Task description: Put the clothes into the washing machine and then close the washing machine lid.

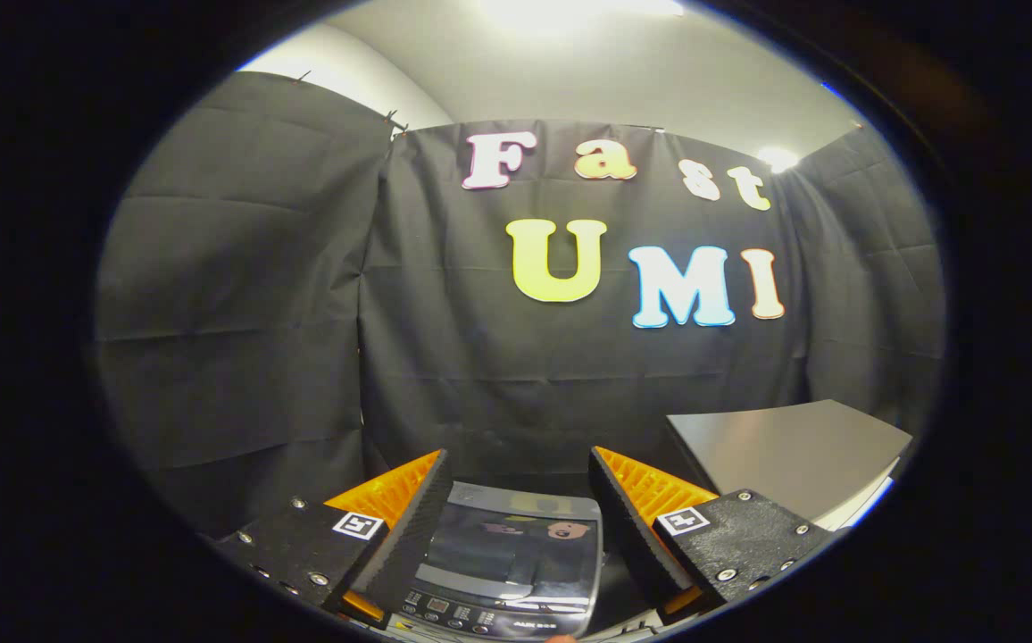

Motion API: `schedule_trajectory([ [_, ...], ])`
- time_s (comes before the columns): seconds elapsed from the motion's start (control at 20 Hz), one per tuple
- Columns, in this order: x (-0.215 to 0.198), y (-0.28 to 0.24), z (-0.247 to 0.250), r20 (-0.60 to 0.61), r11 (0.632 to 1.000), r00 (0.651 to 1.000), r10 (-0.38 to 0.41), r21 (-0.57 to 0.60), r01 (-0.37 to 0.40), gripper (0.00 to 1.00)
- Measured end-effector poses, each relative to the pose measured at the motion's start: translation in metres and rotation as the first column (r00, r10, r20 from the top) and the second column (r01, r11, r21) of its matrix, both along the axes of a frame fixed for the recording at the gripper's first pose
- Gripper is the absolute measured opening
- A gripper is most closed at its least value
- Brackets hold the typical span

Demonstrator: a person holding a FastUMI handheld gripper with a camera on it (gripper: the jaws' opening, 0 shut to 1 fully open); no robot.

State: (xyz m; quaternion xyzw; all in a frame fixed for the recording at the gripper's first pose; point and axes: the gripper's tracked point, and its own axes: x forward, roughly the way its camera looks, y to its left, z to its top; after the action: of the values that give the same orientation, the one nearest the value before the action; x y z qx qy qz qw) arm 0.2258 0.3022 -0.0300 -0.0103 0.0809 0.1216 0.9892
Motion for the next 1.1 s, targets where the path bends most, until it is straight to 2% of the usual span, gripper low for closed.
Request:
schedule_trajectory([
  [0.5, -0.083, -0.119, 0.042, 0.045, 0.995, 0.994, -0.100, 0.016, 0.100, 0.96],
  [1.1, -0.131, -0.224, 0.037, 0.036, 0.973, 0.973, -0.230, 0.000, 0.230, 0.96],
])
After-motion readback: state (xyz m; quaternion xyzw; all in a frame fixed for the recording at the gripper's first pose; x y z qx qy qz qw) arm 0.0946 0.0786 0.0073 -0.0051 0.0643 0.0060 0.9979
